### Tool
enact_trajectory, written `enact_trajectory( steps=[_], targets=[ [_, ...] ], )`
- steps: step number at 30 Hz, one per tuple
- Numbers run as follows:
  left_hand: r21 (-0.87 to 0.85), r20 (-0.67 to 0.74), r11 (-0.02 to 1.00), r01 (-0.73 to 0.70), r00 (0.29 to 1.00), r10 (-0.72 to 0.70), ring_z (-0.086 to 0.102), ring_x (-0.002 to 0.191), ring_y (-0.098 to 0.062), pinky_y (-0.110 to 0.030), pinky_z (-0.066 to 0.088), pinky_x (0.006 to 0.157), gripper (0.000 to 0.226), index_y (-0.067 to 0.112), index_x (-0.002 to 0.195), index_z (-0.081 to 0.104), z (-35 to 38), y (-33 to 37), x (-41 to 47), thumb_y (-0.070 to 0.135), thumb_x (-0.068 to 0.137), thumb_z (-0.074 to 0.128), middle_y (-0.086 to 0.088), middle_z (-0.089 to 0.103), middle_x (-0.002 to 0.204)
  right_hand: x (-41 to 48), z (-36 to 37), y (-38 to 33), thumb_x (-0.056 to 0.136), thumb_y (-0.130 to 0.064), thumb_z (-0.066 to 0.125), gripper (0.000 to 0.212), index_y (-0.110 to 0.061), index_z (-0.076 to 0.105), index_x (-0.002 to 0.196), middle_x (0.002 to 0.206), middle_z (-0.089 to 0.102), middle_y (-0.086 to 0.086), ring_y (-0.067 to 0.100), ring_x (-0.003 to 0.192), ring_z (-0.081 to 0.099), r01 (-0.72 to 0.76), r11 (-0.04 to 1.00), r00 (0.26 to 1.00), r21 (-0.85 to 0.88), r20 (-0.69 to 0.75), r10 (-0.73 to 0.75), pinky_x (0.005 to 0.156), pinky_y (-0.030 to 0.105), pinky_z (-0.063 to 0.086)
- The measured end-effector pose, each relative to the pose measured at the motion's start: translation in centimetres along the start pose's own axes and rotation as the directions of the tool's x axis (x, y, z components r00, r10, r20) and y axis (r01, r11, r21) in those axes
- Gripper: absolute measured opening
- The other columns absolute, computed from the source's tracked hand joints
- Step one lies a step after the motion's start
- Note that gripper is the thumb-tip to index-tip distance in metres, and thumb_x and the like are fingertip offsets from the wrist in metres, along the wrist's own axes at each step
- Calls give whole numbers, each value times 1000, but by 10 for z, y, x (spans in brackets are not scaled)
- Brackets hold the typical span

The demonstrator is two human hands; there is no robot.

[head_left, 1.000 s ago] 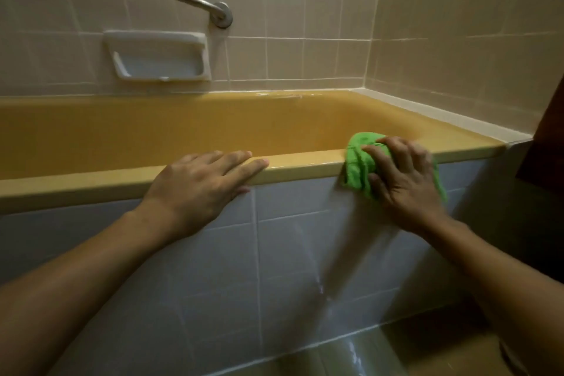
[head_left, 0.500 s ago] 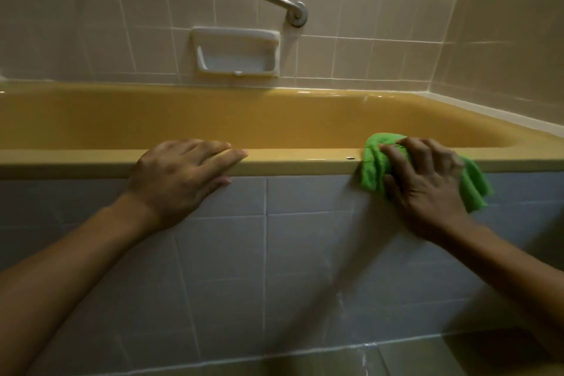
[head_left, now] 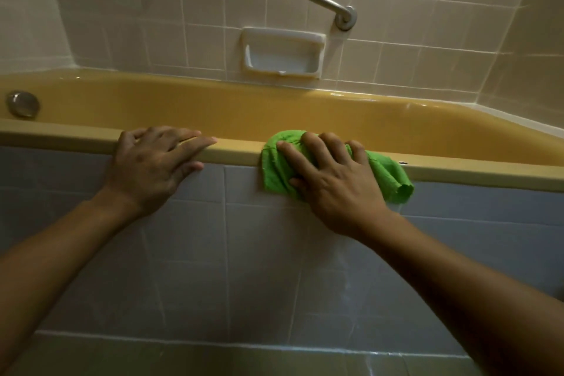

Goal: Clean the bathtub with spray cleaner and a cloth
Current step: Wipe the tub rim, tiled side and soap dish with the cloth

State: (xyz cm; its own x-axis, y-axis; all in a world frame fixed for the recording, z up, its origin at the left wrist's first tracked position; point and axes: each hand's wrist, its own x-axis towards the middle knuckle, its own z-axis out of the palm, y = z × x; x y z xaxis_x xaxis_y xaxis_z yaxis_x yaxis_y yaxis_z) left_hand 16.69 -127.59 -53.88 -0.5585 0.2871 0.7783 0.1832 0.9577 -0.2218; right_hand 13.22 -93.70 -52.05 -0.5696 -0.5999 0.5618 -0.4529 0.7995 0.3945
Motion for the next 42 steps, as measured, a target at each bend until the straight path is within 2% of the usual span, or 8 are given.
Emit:
enact_trajectory(
  steps=[7,10,15,23,31,34,39,42],
  targets=[
    [12,52,996,85,995,-85,55,127,-26,-47,34,97,49,37,147,51,-13,-47,-26,51,101,42,4,59,142,-46,4,50,100,-53,39,64,-33,26,159,154,37,14,42,138,36,-93,995,996,26,12,93,104,58,34],
    [34,50,994,107,993,-109,56,127,-25,-47,34,99,49,38,147,51,-17,-66,-36,52,101,41,5,59,143,-61,-2,69,98,-54,36,64,-30,31,157,151,39,17,46,136,36,-140,989,989,36,44,139,102,61,35],
    [48,35,988,148,988,-150,54,129,-25,-47,32,101,49,37,147,51,-24,-99,-55,50,101,42,5,58,144,-55,-4,60,95,-56,35,66,-26,42,153,150,39,16,46,136,34,-216,976,972,4,93,215,101,63,32],
    [50,22,983,175,984,-176,54,132,-24,-50,30,105,48,36,147,51,-29,-141,-76,47,101,43,4,57,145,26,-8,-48,97,-55,36,64,-31,29,156,148,42,12,41,131,41,-36,999,999,-12,-15,35,96,60,38],
    [36,-7,968,247,969,-247,50,135,-26,-56,23,114,48,35,146,52,-32,-157,-91,49,101,44,4,55,146,99,-9,-160,104,-52,37,64,-36,13,161,156,33,3,37,138,36,105,994,990,-2,-89,-105,103,58,33],
    [19,5,959,284,959,-284,48,137,-26,-59,20,117,43,35,147,51,-33,-165,-97,44,105,51,3,54,145,102,-9,-168,105,-50,39,64,-36,13,162,156,33,3,37,139,36,123,992,987,1,-102,-122,103,57,34],
    [25,59,963,268,961,-269,49,134,-27,-56,27,115,51,34,147,49,-43,-180,-100,38,98,62,0,56,143,95,-12,-152,105,-46,45,62,-33,22,161,154,40,8,38,135,42,187,982,973,-12,-131,-187,97,53,40],
    [47,97,977,209,972,-212,51,130,-26,-51,35,107,50,34,148,49,-52,-194,-99,48,100,55,0,57,140,83,-10,-136,105,-44,45,61,-31,26,161,152,43,12,40,134,44,202,979,964,-31,-169,-204,96,53,40]
  ],
)
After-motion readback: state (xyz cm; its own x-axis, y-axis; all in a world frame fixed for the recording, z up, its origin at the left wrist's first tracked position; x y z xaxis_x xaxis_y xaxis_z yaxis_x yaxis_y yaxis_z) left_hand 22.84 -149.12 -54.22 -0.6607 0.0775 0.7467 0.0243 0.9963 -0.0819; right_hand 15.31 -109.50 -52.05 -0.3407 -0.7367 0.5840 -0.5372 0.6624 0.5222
